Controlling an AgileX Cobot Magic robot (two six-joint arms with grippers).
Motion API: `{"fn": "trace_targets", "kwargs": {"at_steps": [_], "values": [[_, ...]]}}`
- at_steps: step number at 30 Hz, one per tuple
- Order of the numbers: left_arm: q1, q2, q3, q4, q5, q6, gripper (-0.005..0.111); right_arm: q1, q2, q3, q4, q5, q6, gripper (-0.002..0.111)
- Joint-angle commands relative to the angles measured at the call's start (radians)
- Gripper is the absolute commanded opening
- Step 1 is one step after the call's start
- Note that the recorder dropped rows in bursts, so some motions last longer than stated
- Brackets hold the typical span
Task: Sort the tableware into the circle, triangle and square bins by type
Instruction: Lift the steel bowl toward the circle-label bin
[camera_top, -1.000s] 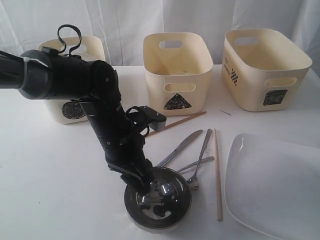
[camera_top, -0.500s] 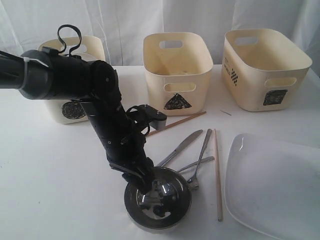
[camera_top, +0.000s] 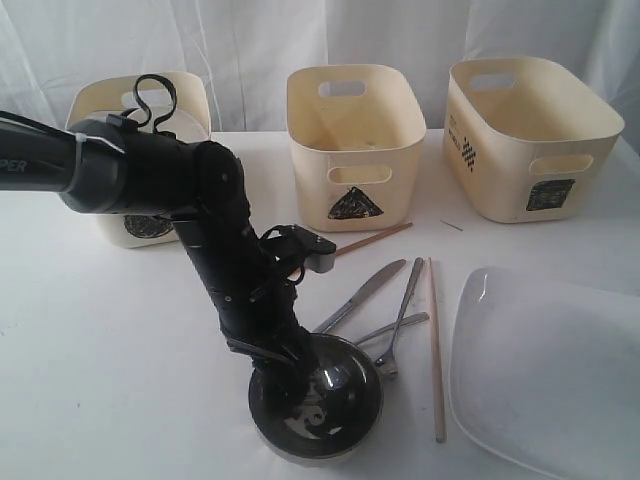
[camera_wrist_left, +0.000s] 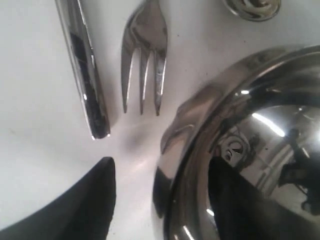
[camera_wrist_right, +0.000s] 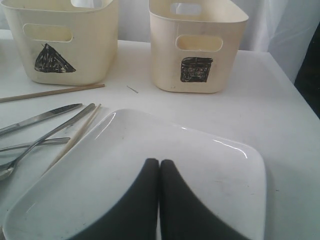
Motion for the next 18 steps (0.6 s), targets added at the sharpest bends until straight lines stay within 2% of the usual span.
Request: {"fn": "trace_targets", "kwargs": {"at_steps": [1, 3, 12, 18], "values": [[-0.006, -0.004, 0.008, -0.015, 0.011, -0.008, 0.058, -0.003, -0.006, 0.007, 0.001, -0.002, -0.005, 0.000], [-0.006, -0.004, 0.008, -0.015, 0.011, -0.008, 0.052, -0.003, -0.006, 0.007, 0.001, -0.002, -0.005, 0.000], [-0.006, -0.006, 0.008, -0.004, 0.016, -0.008, 0.000, -0.003, -0.006, 0.007, 0.001, -0.002, -0.005, 0.000], [-0.002, -0.037, -0.030, 0.059, 0.111, -0.008, 0.000, -0.003, -0.006, 0.007, 0.001, -0.002, -0.005, 0.000]]}}
